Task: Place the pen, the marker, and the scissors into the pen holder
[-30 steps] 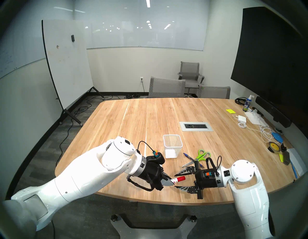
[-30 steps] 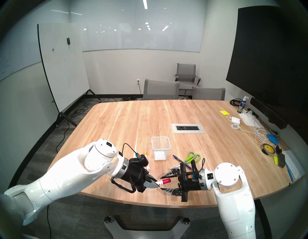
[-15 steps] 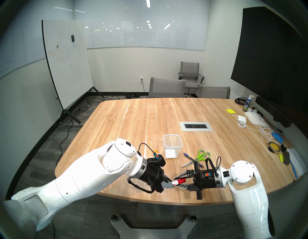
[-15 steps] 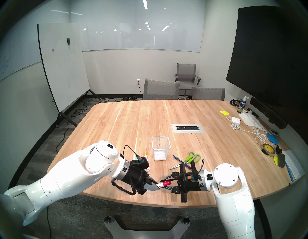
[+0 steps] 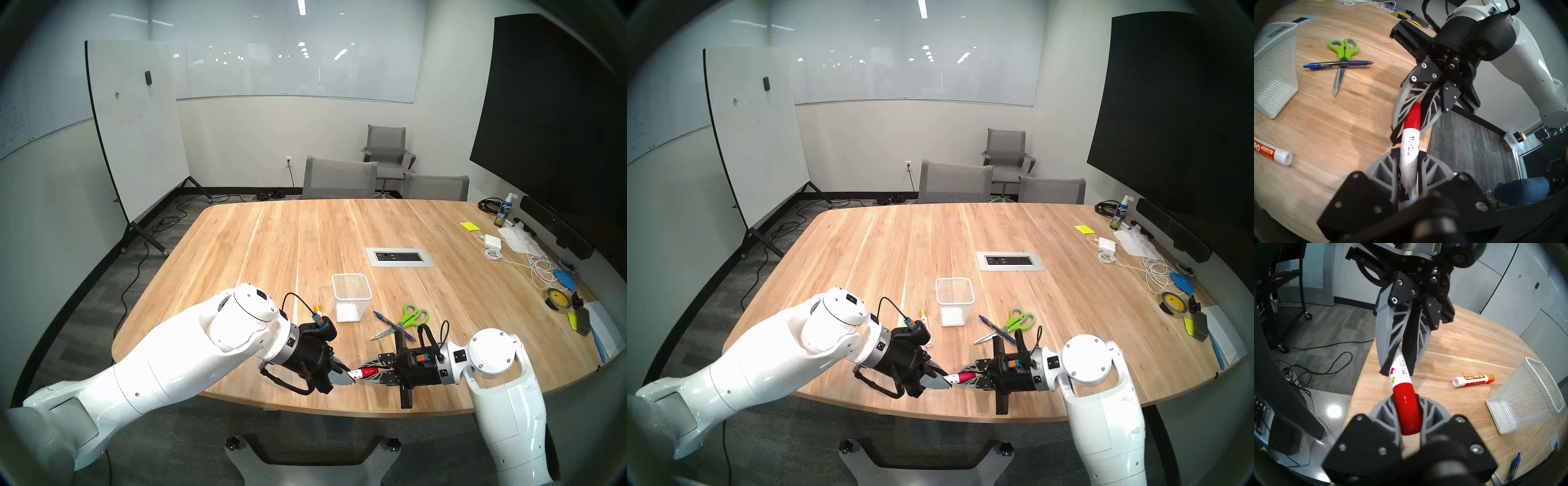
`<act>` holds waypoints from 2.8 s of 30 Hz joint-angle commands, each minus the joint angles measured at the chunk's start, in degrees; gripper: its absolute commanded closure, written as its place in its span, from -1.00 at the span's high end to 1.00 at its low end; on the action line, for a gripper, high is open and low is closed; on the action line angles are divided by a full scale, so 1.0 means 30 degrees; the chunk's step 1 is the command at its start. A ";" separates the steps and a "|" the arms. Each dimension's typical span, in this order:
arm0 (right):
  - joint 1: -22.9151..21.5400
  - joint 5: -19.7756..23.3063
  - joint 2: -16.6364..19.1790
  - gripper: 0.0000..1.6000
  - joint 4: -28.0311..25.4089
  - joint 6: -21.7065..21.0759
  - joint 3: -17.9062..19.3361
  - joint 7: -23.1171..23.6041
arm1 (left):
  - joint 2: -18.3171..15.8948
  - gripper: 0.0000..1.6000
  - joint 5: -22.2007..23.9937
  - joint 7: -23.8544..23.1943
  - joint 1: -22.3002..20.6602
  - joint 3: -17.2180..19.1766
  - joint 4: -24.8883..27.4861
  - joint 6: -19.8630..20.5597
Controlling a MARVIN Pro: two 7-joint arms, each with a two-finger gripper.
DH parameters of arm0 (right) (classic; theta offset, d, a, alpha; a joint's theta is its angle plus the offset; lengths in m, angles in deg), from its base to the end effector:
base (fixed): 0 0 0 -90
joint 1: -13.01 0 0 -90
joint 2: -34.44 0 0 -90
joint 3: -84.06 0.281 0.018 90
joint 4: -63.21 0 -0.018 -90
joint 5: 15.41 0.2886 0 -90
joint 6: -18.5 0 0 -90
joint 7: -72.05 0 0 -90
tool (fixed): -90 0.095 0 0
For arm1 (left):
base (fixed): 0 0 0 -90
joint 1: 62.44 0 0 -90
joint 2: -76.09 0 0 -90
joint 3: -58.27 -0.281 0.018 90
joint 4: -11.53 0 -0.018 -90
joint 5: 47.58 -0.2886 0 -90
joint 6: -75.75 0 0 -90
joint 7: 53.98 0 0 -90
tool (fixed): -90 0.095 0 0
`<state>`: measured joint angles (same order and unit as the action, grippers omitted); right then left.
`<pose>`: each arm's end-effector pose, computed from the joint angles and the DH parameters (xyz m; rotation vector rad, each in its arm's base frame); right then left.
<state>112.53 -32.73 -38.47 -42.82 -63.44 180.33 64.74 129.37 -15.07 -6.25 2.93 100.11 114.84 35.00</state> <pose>0.2819 -0.0181 -0.2970 -1.6068 -1.8233 -1.1921 0.3125 -0.1146 -0.2689 1.9519 -1.2716 0.5271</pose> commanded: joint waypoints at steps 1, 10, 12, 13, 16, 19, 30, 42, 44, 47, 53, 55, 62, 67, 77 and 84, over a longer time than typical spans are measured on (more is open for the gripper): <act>-0.0092 0.0276 -0.0016 -1.00 -0.0221 0.0070 0.0164 0.0041 | 0.0220 -1.00 0.0125 -0.0079 -0.0005 -0.0040 0.0090 0.0067; -0.0114 0.0306 -0.0015 -1.00 -0.0142 0.0164 0.0302 0.0128 | 0.0339 -0.99 0.0170 -0.0060 -0.0061 0.0020 0.0087 0.0077; -0.0108 0.0320 -0.0034 -1.00 -0.0138 0.0158 0.0340 0.0154 | 0.0324 -0.62 0.0187 -0.0235 -0.0111 -0.0021 0.0035 -0.0045; -0.0103 0.0343 -0.0046 -1.00 -0.0118 0.0157 0.0379 0.0184 | 0.0299 -0.25 0.0196 -0.0324 -0.0111 -0.0056 0.0069 -0.0099; -0.0105 0.0361 -0.0053 -1.00 -0.0050 0.0184 0.0415 0.0201 | 0.0281 -0.08 0.0213 -0.0358 -0.0080 -0.0064 0.0147 -0.0107; -0.0099 0.0355 -0.0082 -1.00 0.0056 0.0244 0.0462 0.0227 | 0.0259 0.22 0.0230 -0.0354 -0.0038 -0.0039 0.0252 -0.0093; -0.0074 0.0266 -0.0145 -1.00 0.0196 0.0389 0.0518 0.0237 | 0.0203 0.80 0.0249 -0.0281 0.0132 0.0063 0.0347 -0.0260; 0.0010 0.0170 -0.0180 -1.00 0.0212 0.0580 0.0551 0.0213 | -0.0274 1.00 0.0180 0.0451 0.0777 0.0635 0.1243 -0.0576; 0.0046 0.0138 -0.0207 -1.00 0.0194 0.0649 0.0573 0.0152 | -0.0445 1.00 0.0207 0.0618 0.0947 0.0781 0.1477 -0.0691; 0.0087 0.0037 -0.0241 -1.00 0.0142 0.0784 0.0628 0.0008 | -0.0805 1.00 0.0173 0.0932 0.1187 0.1036 0.1987 -0.0865; -0.0134 0.0055 -0.0239 -1.00 0.0113 0.0764 0.0805 -0.0028 | -0.1260 1.00 0.0294 0.1652 0.1681 0.1687 0.2797 -0.1016; -0.0159 0.0076 -0.0227 -1.00 0.0032 0.0761 0.0868 -0.0018 | -0.1295 1.00 0.0250 0.1890 0.1831 0.1788 0.2925 -0.1114; -0.0377 0.0006 -0.0198 -1.00 -0.0240 0.0732 0.1087 -0.0058 | -0.1227 1.00 -0.0192 0.2774 0.2120 0.1778 0.3062 -0.1809; -0.0661 -0.0110 -0.0150 -1.00 -0.0527 0.0658 0.1265 -0.0083 | -0.0755 1.00 -0.0668 0.3558 0.2094 0.1704 0.2708 -0.2472; -0.0977 -0.0538 0.0052 -1.00 -0.0821 0.0615 0.1440 -0.0116 | -0.0113 1.00 -0.1241 0.3937 0.1773 0.1635 0.2341 -0.3357; -0.1046 -0.1032 0.0190 -1.00 -0.0939 0.0742 0.1383 -0.0164 | -0.0278 1.00 -0.1326 0.3862 0.1675 0.1792 0.2640 -0.3430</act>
<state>110.33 -35.43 -38.23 -44.27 -61.57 184.77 64.34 127.92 -19.67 6.01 8.78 104.79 121.42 25.52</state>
